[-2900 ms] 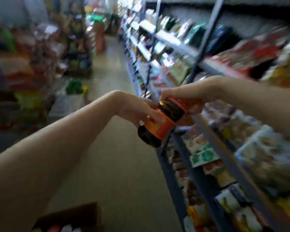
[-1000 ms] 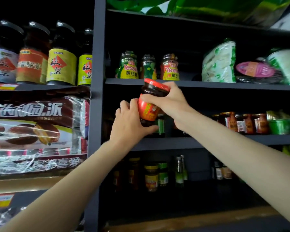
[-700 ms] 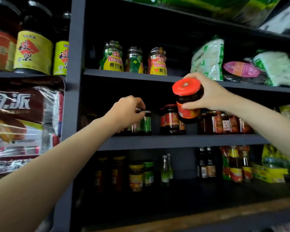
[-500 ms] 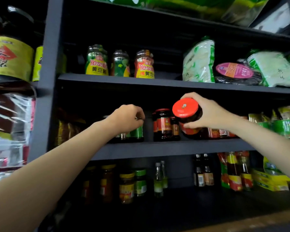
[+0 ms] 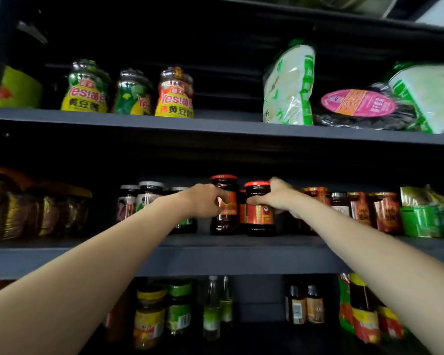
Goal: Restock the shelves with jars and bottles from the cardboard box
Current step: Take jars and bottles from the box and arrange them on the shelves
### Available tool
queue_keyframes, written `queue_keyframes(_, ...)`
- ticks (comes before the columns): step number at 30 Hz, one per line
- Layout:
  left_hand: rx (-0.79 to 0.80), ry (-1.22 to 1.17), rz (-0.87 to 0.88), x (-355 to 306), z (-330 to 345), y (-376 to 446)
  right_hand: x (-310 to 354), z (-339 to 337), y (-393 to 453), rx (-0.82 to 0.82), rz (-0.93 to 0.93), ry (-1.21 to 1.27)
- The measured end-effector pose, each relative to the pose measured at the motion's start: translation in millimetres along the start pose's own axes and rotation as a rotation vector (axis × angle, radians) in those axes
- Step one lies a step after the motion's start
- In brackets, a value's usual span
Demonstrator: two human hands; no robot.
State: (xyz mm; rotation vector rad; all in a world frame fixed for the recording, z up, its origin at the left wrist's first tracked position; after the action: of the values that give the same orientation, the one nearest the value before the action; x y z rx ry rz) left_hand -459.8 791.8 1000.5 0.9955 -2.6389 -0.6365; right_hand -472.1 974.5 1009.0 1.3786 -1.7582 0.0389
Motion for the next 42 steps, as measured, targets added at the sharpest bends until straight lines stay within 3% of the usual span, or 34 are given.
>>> queue_keyframes(6, 0.036, 0.122, -0.021, 4, 6, 7, 13, -13, -17, -0.094, -0.146, -0.25)
queue_keyframes(9, 0.143, 0.23, -0.036, 6, 14, 8, 10, -9, -29, 0.015, -0.179, -0.278)
queue_keyframes(12, 0.271, 0.26, -0.058, 7, 22, 10, 4, -8, -33, 0.152, -0.108, -0.183)
queue_keyframes(19, 0.458, 0.272, -0.098, 20, 35, 20, -12, 11, -38, 0.519, 0.025, -0.243)
queue_keyframes(28, 0.375, 0.219, -0.047, 25, 37, 21, 12, 37, -37, 0.45, -0.062, -0.79)
queue_keyframes(34, 0.316, 0.22, -0.025, 26, 39, 22, 0, 10, -35, 0.432, 0.015, -0.497)
queue_keyframes(42, 0.348, 0.213, -0.036, 25, 39, 18, 0, 18, -38, 0.49, 0.042, -0.477)
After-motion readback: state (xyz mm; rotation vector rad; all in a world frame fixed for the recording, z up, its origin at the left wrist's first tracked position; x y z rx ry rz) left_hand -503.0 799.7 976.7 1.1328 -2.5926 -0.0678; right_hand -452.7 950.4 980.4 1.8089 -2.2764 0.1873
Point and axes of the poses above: each hand's wrist, its own y-axis towards the middle knuckle, its own z-axis out of the palm, x = y × z, the point moved 5 cm from there along y, towards the middle knuckle, and after that the axes turned 8 degrees about z, right-handed, at the moved point
